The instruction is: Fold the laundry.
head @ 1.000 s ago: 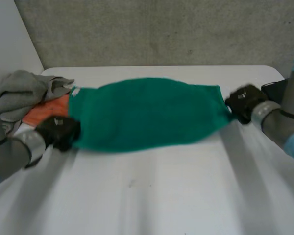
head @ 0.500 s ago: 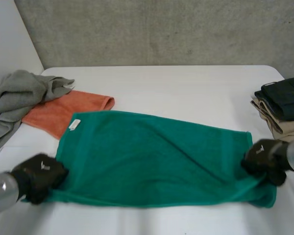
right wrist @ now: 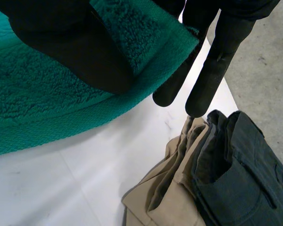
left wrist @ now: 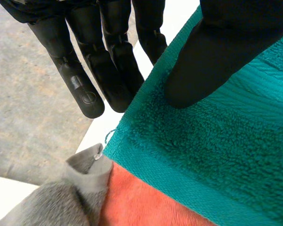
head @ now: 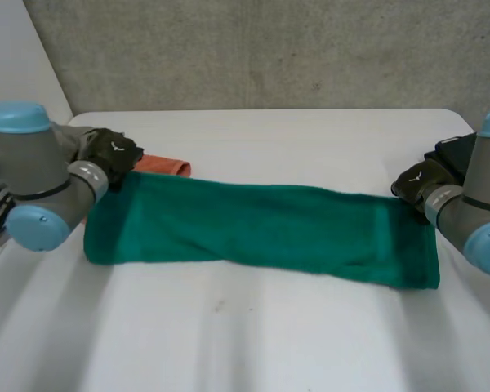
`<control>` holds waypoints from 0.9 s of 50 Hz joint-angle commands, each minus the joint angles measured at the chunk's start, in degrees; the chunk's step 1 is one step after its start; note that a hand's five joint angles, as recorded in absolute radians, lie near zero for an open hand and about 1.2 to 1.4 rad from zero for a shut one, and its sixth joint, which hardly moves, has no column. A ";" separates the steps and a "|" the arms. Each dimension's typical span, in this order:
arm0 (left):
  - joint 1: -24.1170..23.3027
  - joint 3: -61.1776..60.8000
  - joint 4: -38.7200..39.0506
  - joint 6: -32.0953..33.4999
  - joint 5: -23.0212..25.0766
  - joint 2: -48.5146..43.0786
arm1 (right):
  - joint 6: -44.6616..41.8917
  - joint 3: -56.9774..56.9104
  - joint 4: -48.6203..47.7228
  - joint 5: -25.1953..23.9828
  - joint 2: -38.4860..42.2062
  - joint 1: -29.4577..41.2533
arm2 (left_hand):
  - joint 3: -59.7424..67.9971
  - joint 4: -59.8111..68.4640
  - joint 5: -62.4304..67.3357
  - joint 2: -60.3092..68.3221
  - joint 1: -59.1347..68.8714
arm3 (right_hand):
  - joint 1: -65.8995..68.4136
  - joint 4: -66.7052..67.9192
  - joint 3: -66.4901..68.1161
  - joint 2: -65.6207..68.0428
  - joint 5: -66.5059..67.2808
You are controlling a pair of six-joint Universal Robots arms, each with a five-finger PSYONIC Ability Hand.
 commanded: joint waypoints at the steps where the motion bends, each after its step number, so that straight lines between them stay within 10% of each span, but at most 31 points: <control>1: -1.40 8.59 -0.07 2.22 0.34 -7.09 | -0.97 -2.29 -0.06 2.98 2.65 1.22 | 11.59 11.04 11.96 11.39 14.38 | 16.01 11.37 11.98 12.65 10.42; 4: -2.10 10.44 0.02 2.76 0.61 -8.76 | -1.50 -2.64 -0.50 3.60 3.18 1.75 | 11.59 11.04 11.96 11.39 14.38 | 9.01 4.37 4.98 5.65 3.42; 7: -2.63 10.54 0.29 2.58 1.22 -8.86 | -1.42 -2.73 -1.29 4.91 3.01 2.02 | -0.21 -0.77 0.16 -0.41 2.57 | -53.99 -58.63 -58.02 -57.35 -59.58; 8: -3.15 9.93 0.55 2.75 1.05 -8.16 | -0.81 -2.90 -2.33 6.49 2.31 2.10 | -42.29 -42.85 -41.93 -42.50 -39.51 | -53.99 -58.63 -58.02 -57.35 -59.58; 9: -3.42 9.49 0.64 2.76 0.96 -7.54 | -0.37 -2.82 -2.95 7.46 1.70 2.02 | -58.41 -58.96 -58.04 -58.61 -55.62 | -53.99 -58.63 -58.02 -57.35 -59.58; 18: -4.30 -2.81 5.38 -1.45 -0.89 5.89 | 8.24 3.85 -5.86 8.62 -12.45 0.26 | -58.41 -58.96 -58.04 -58.61 -55.62 | -53.99 -58.63 -58.02 -57.35 -59.58; 27: -3.60 -22.39 12.84 -13.13 1.04 22.06 | 19.04 16.50 8.78 -4.64 -24.49 -4.83 | -58.41 -58.96 -58.04 -58.61 -55.62 | -53.99 -58.63 -58.02 -57.35 -59.58; 45: -4.56 -34.64 20.50 -16.49 5.62 26.04 | 23.02 31.99 -5.06 -6.15 -18.35 -8.35 | -58.41 -58.96 -58.04 -58.61 -55.62 | -39.52 -44.17 -43.56 -42.88 -45.12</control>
